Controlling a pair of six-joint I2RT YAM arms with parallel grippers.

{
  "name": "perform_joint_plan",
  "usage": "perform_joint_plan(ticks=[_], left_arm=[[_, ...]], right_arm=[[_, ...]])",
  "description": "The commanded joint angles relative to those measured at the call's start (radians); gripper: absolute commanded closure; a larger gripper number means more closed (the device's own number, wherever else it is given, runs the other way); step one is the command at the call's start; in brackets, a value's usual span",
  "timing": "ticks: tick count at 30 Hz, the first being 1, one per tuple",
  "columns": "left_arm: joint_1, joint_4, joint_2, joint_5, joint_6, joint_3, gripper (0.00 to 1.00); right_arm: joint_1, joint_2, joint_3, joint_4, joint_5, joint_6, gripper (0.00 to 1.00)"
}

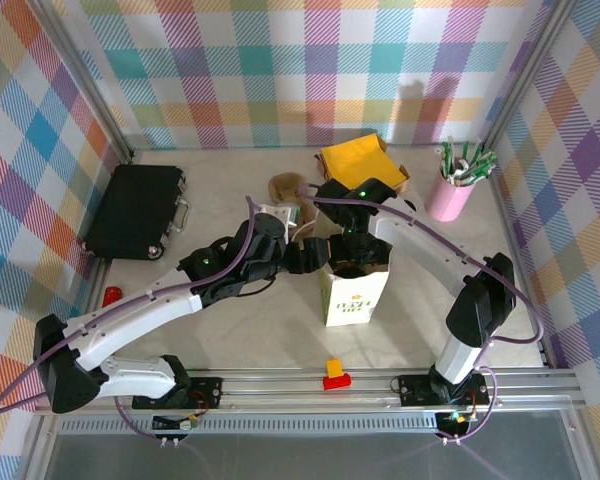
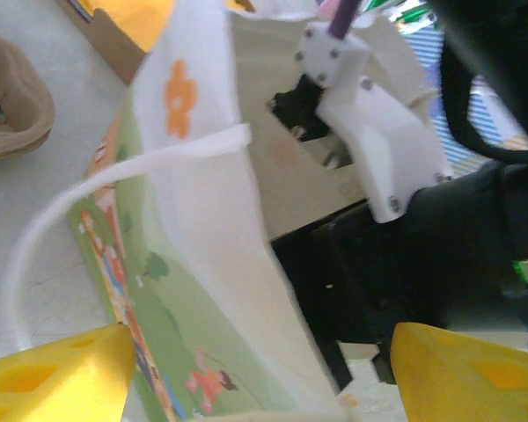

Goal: Pack the takeout coffee

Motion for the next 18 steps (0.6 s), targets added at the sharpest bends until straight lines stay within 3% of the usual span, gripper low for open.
perform_joint_plan(ticks=[1,18], left_arm=[[0.010,-0.044,-0.030,-0.032,-0.021,-0.026,0.24],[0.010,-0.084,-0.066,-0.029,0.002,-0.010,0.24]], right_arm=[[0.008,-0.022,0.043,-0.035,0.017,0.001,0.13],[0.002,-0.019,0.234,-0.112,0.016,-0.014,0.12]])
